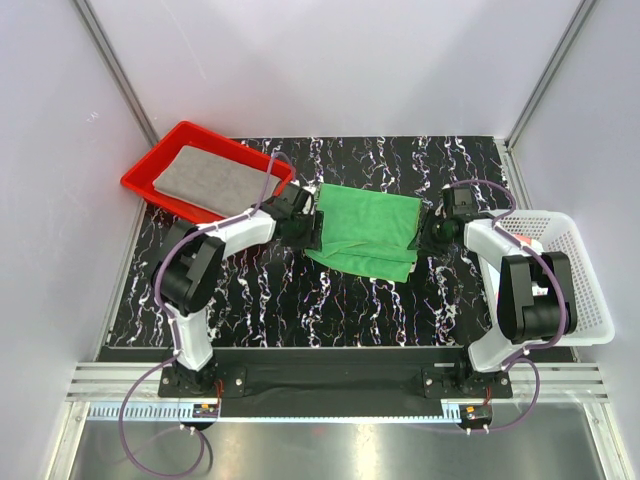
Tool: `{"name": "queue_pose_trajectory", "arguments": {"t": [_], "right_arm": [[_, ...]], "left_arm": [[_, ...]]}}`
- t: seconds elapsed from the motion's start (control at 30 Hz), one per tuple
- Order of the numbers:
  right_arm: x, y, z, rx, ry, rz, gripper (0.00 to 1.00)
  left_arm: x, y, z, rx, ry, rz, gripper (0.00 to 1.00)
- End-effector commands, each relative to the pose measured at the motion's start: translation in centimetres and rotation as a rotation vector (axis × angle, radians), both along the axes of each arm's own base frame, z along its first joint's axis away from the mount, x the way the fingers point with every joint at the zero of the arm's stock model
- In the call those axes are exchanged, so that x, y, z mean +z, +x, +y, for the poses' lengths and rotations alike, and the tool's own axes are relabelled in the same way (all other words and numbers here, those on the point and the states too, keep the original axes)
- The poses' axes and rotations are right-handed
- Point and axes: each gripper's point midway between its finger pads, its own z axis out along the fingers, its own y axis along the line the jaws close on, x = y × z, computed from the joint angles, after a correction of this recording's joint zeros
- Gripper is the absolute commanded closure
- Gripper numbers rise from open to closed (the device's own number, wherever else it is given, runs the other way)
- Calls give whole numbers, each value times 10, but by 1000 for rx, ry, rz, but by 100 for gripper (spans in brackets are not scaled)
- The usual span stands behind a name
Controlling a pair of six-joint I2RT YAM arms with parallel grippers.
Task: Fold and stack the towels
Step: Fold the towel
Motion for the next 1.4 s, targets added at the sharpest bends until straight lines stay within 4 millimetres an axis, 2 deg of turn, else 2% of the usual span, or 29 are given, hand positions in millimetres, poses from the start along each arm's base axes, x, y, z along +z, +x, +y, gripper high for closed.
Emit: {"name": "queue_pose_trajectory", "arguments": {"t": [0.0, 0.23, 0.33, 0.37, 0.47, 0.5, 0.57, 0.73, 0.77, 0.9, 1.03, 1.17, 1.27, 1.37], "right_arm": [[18, 13, -8, 6, -59, -67, 59], [24, 14, -15, 11, -104, -91, 58], [27, 13, -14, 17, -99, -98, 58], [28, 13, -13, 18, -96, -103, 58], [30, 12, -14, 14, -98, -109, 58], [31, 12, -14, 15, -99, -109, 58], [31, 10, -13, 7, -89, -101, 58], [28, 8, 0, -21, -5, -86, 62], [22, 5, 2, -22, 2, -70, 63], [11, -8, 23, 3, 64, -20, 67], [-2, -22, 42, -15, 128, 41, 71], [-21, -34, 35, -62, 92, 93, 75], [-29, -38, 26, -81, 49, 103, 75], [-33, -43, 17, -85, -8, 119, 75]], "left_arm": [[17, -5, -24, -34, -146, -9, 37], [40, -23, -32, -70, -253, -19, 38], [62, -30, -34, -75, -311, -43, 39], [79, -31, -35, -81, -341, -76, 39], [110, -34, -33, -69, -381, -127, 39], [112, -38, -30, -61, -368, -116, 39], [119, -33, -19, 0, -316, -142, 39], [98, -24, 1, 63, -181, -125, 41], [86, -23, -1, 57, -162, -99, 43], [67, -24, -19, 7, -210, -54, 56], [38, -32, -17, 28, -201, -10, 67], [7, -32, -5, 84, -117, 26, 73], [-9, -27, 2, 127, -65, 40, 74], [-27, -32, 17, 195, 30, 109, 76]]}}
